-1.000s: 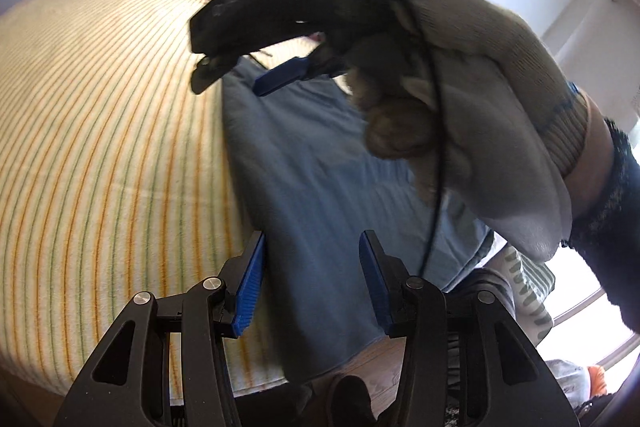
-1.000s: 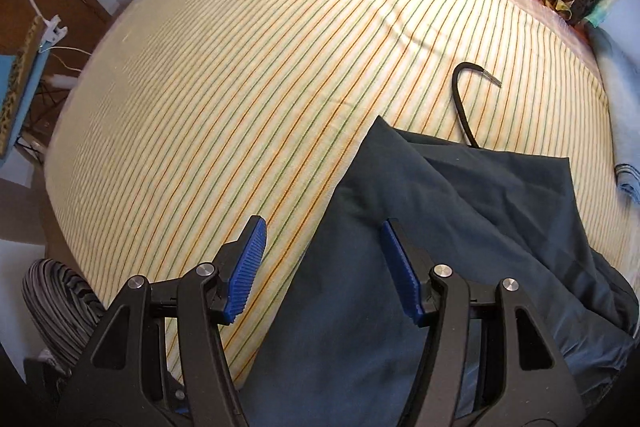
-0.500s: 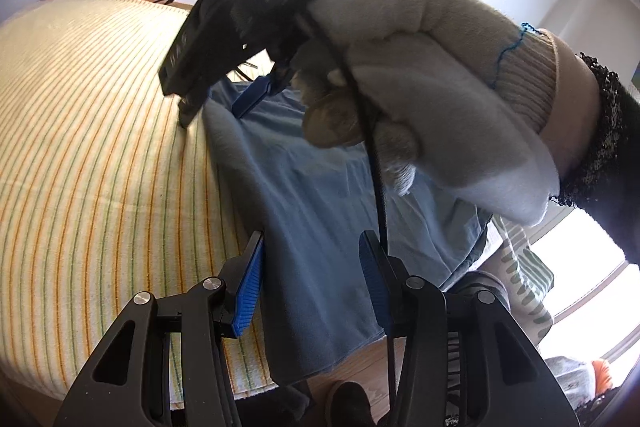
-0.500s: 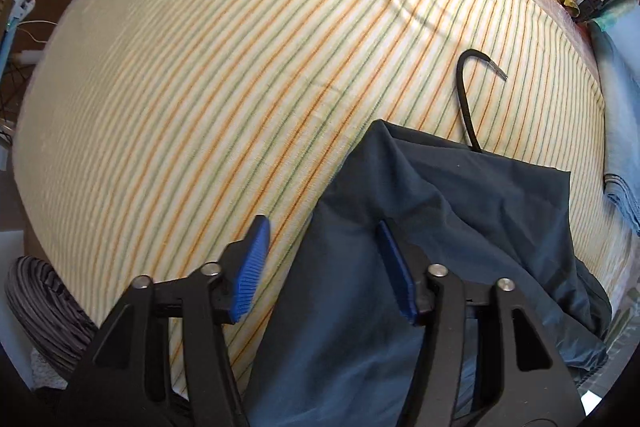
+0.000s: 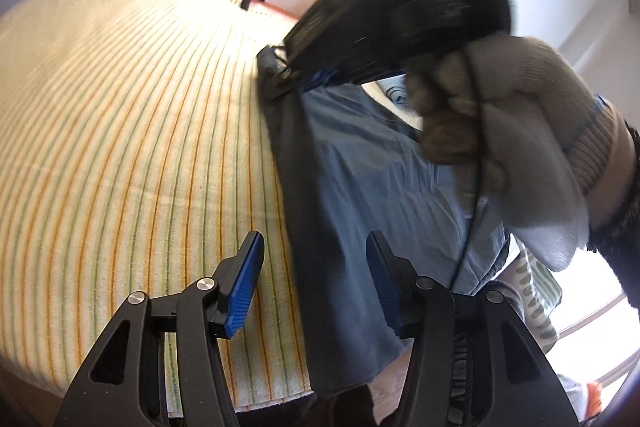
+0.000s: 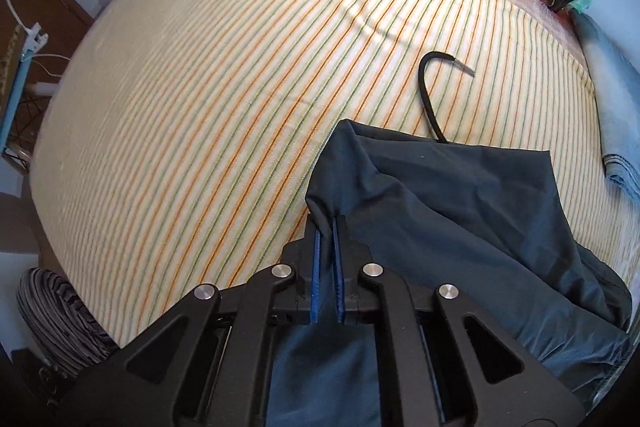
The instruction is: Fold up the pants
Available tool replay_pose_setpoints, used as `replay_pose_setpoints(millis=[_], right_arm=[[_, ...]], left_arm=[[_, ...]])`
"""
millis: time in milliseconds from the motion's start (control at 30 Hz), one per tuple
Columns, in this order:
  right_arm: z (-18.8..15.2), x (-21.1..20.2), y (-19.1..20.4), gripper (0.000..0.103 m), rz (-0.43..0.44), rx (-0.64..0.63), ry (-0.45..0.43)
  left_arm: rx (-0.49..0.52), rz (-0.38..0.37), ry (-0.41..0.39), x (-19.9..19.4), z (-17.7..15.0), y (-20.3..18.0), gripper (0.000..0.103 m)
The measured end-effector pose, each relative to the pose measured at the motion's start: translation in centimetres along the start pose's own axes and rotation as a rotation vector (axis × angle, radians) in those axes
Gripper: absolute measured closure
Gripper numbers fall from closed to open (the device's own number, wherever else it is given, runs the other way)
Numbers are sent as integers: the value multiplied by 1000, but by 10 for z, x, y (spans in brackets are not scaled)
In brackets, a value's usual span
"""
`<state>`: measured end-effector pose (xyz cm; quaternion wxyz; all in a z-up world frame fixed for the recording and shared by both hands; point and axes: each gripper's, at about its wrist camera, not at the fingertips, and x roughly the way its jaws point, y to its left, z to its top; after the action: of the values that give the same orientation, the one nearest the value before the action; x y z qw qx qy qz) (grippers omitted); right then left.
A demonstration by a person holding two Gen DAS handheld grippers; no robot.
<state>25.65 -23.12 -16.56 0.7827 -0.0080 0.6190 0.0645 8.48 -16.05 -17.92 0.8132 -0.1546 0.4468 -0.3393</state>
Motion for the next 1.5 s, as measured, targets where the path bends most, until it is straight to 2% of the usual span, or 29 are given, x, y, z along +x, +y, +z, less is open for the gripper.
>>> replay_pose_setpoints(millis=[100, 333, 433, 467, 533, 667, 967, 1067, 1267, 1500], right_arm=[[-1, -14, -8, 98, 36, 21, -38], [-5, -50, -23, 98, 107, 71, -122], [-14, -68, -34, 99, 136, 95, -157], [-13, -71, -37, 99, 143, 103, -166], [-14, -79, -44, 99, 170, 127, -188], [-18, -93, -62, 99, 204, 159, -230], [-38, -140, -99, 99, 258, 198, -328], [-46, -154, -113, 99, 256, 208, -351], [-69, -185, -148, 99, 240, 249, -407], [-110, -211, -204, 99, 173, 319, -443]], left_arm=[[-12, -9, 14, 5, -1, 2, 51], [34, -8, 36, 13, 0, -13, 51], [30, -30, 42, 14, 3, -16, 54], [32, -35, 39, 15, 4, -17, 57], [47, -57, 36, 15, 7, -23, 82], [114, -95, 11, 13, 11, -45, 91], [284, -216, -22, 8, 30, -111, 95], [318, -259, -13, 6, 33, -120, 95], [380, -332, 10, 20, 39, -149, 95], [458, -407, 59, 48, 40, -190, 95]])
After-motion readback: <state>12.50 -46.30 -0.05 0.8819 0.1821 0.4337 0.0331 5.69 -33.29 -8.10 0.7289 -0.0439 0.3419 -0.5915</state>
